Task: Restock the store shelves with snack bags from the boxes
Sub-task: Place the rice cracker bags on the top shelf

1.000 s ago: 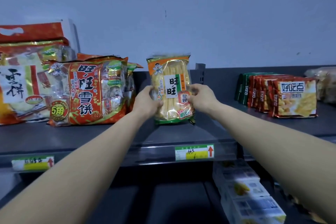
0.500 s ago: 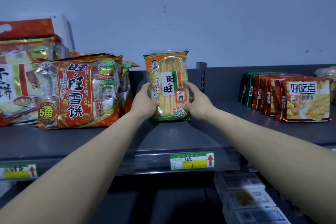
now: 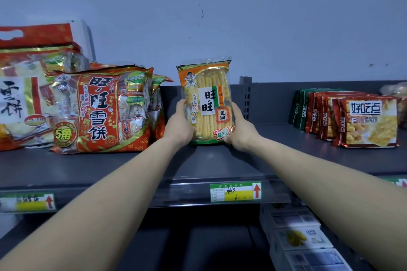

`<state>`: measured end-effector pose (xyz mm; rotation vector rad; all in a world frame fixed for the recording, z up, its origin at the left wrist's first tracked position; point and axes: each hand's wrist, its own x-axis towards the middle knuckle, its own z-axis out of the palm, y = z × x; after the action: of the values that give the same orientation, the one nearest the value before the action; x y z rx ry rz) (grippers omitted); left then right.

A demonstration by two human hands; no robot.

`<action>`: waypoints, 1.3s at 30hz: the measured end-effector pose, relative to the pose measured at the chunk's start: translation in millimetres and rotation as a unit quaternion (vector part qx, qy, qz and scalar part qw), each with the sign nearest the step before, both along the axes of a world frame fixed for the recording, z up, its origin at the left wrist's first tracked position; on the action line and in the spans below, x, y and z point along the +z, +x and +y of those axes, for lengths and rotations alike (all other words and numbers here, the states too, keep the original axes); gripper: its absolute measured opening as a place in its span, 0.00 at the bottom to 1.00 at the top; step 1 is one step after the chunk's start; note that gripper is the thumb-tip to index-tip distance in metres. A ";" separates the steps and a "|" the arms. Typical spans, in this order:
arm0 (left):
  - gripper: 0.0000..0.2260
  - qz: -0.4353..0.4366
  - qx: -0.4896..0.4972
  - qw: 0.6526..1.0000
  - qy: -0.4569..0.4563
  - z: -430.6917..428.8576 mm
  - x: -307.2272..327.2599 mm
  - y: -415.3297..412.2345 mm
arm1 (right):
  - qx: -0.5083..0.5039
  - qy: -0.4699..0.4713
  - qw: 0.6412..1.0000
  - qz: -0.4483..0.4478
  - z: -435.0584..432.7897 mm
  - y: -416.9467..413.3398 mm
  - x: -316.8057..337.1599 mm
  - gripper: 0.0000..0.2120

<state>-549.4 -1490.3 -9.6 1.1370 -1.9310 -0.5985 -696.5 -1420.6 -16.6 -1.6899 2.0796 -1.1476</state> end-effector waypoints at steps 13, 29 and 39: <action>0.29 -0.097 -0.008 0.994 0.039 22.5 5.4 12.2 | -0.053 0.050 0.996 0.042 17.0 11.7 2.6 0.27; 0.31 -0.114 0.043 0.991 -0.047 -1.9 -5.8 14.5 | -0.100 0.052 0.993 0.045 -19.1 31.1 -4.2 0.22; 0.30 -0.090 0.075 0.993 -0.012 -11.7 -8.4 10.7 | -0.039 0.047 0.997 0.055 -14.0 16.9 -3.8 0.15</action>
<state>-538.7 -1502.0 -18.0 1.3457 -1.9753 -0.4037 -679.6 -1434.6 -20.3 -1.6784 2.2453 -0.9820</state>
